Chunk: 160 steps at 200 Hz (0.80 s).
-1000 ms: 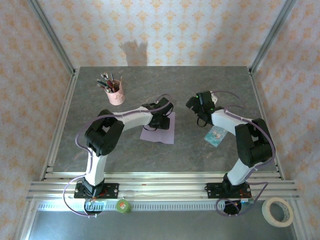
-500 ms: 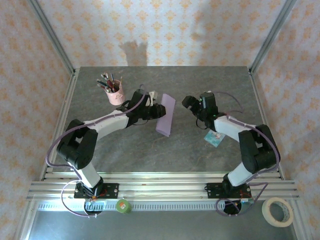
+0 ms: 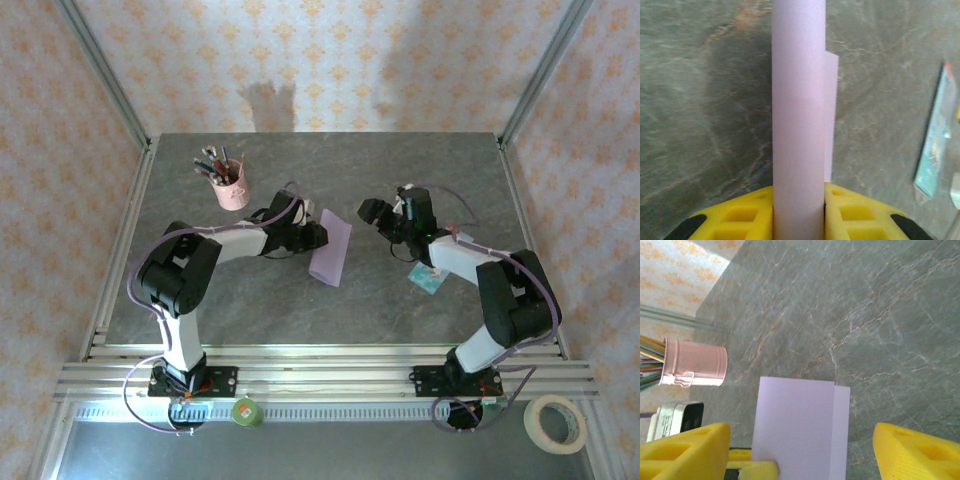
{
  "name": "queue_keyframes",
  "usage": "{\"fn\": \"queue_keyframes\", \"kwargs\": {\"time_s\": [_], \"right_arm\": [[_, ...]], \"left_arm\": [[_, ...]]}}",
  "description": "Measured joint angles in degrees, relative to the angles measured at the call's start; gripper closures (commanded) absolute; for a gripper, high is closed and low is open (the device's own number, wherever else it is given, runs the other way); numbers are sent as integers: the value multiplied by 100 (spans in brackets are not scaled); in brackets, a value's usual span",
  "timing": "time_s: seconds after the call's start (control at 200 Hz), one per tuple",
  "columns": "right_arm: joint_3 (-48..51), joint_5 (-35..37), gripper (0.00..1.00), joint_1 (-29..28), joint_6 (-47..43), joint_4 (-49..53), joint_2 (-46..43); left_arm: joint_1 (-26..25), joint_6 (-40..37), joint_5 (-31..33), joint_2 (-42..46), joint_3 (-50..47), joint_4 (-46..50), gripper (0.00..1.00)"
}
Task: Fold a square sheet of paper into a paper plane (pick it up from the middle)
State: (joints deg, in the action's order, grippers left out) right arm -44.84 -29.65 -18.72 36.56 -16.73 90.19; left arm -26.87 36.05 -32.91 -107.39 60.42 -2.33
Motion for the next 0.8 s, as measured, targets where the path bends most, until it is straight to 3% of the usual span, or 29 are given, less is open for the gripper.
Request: {"fn": "queue_keyframes", "kwargs": {"time_s": [0.335,0.47,0.801], "right_arm": [[-297,-304,77,-758,-31,481,876],[-605,-459,88,-868,-42,629,1255],[-1215,-616,92,-1027,-184,990,1843]], "left_arm": [[-13,-122,741,-125,149,505,73],[-52,-313,997,-297,356,774,73],[-267,-470,1539,-413,675,1224,72]]}}
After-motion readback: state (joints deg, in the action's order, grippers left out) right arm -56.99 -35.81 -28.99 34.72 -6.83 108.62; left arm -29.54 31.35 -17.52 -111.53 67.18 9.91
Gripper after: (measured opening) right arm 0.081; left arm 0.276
